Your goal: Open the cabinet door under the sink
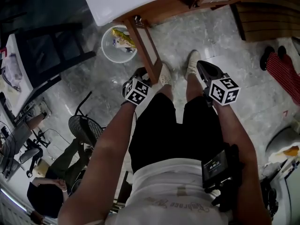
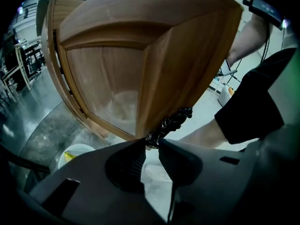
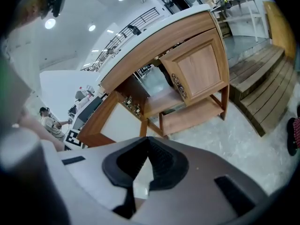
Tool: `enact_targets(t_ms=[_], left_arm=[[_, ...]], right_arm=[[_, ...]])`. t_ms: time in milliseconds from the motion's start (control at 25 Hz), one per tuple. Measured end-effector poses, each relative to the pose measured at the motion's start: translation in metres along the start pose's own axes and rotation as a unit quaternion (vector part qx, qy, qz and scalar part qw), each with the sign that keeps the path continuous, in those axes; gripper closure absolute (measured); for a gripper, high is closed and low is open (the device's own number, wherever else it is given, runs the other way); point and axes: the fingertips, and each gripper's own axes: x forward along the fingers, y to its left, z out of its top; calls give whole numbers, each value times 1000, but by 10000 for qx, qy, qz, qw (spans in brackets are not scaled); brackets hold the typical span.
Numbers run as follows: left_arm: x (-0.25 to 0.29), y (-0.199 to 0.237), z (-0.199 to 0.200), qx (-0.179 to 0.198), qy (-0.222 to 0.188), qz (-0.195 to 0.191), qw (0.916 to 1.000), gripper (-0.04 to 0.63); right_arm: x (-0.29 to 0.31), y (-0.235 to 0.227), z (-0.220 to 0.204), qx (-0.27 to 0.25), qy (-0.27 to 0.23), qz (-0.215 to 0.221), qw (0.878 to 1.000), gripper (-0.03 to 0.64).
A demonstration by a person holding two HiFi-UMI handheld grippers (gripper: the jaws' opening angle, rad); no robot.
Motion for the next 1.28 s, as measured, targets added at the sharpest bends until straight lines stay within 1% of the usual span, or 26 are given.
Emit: enact_targets(t_ms=[120,280,400,520,680,760,840,960,1080,1160,1280], left_arm=[[-3,3,-4,137,57,3,9999,506],[-15,13,-18,13,166,407,9990,481],[-29,10,-15,-30,70,536,9985,476],[-49,6,-7,-150,-165,584,9980,476],[-96,-2,2,-484,-526,695,9950,477],[-123,-3,18,-655,-834,766,9914,480],[-148,-3,39,-742,-1159,813,9872,496],[-178,-10,60,-837,-1490,785,9822,548],[-201,-3,90,-902,-1833,761,9760,582],[-213,-2,111,-937,-1988,717,9729,584],[-218,-15,134,-906,-2103,529,9720,584]], right_arm=[[1,5,1,-45,-19,-58,10000,604],[1,13,2,-57,-67,-87,9999,604],[-12,11,10,-77,-115,-200,9997,603],[-30,10,22,-122,-225,-359,9990,603],[-51,19,32,-168,-286,-466,9984,603],[-63,26,41,-216,-339,-520,9978,604],[-73,34,51,-292,-412,-570,9971,603],[-89,54,56,-419,-410,-584,9966,603],[-98,76,80,-584,-523,-527,9955,603],[-100,92,97,-719,-628,-420,9945,604],[-111,101,110,-877,-697,-385,9930,603]])
